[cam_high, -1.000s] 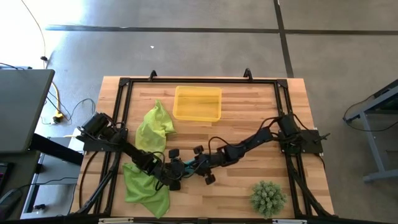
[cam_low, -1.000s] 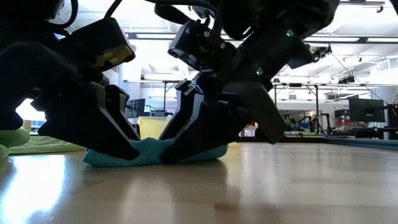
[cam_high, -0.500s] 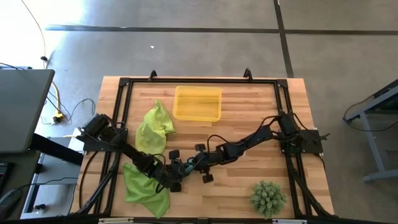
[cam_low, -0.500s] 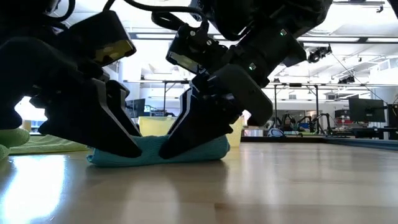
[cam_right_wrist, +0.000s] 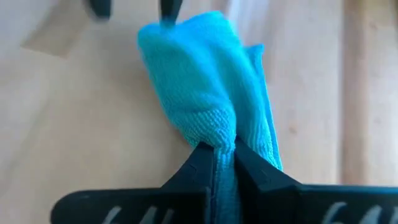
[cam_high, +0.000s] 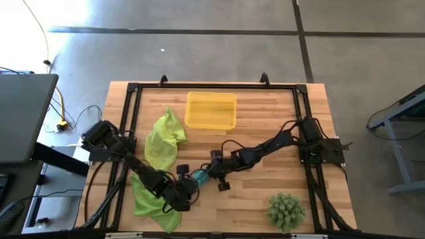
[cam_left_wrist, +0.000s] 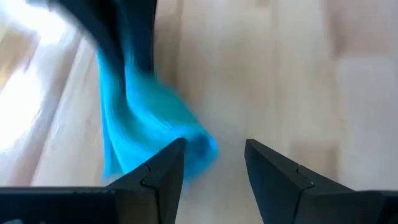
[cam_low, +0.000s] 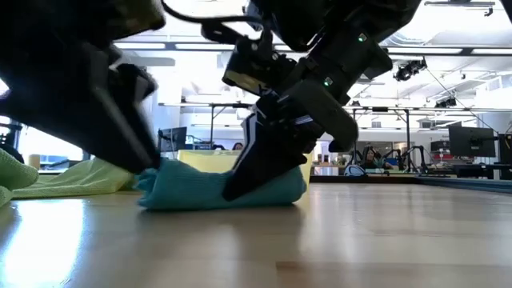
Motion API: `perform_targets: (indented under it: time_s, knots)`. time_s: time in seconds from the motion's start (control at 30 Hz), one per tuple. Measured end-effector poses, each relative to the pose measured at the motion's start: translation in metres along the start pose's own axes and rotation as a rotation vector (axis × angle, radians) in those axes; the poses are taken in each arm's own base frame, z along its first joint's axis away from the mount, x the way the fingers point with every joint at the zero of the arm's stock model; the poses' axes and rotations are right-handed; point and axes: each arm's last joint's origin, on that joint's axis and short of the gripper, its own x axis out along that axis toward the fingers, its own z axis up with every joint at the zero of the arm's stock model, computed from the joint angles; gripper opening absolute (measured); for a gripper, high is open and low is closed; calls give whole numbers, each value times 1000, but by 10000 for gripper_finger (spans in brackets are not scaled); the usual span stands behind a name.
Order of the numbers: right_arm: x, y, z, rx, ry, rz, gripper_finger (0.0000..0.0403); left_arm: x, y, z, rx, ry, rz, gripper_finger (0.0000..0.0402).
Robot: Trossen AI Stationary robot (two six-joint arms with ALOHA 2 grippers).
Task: Roll microfiber towels into tight, uniform cylinder then place into a basket
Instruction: Put the rolled blue microfiber towel into the bin
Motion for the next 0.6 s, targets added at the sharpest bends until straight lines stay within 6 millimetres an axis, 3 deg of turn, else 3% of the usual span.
perform_targets:
  time_s: [0.23, 0.6]
  knots:
    - [-30, -36, 1, 36, 70, -67, 4, -18, 1, 13, -28, 80, 45, 158]
    - [-93, -97, 23, 122, -89, -196, 3, -18, 9, 14, -33, 123, 79, 158]
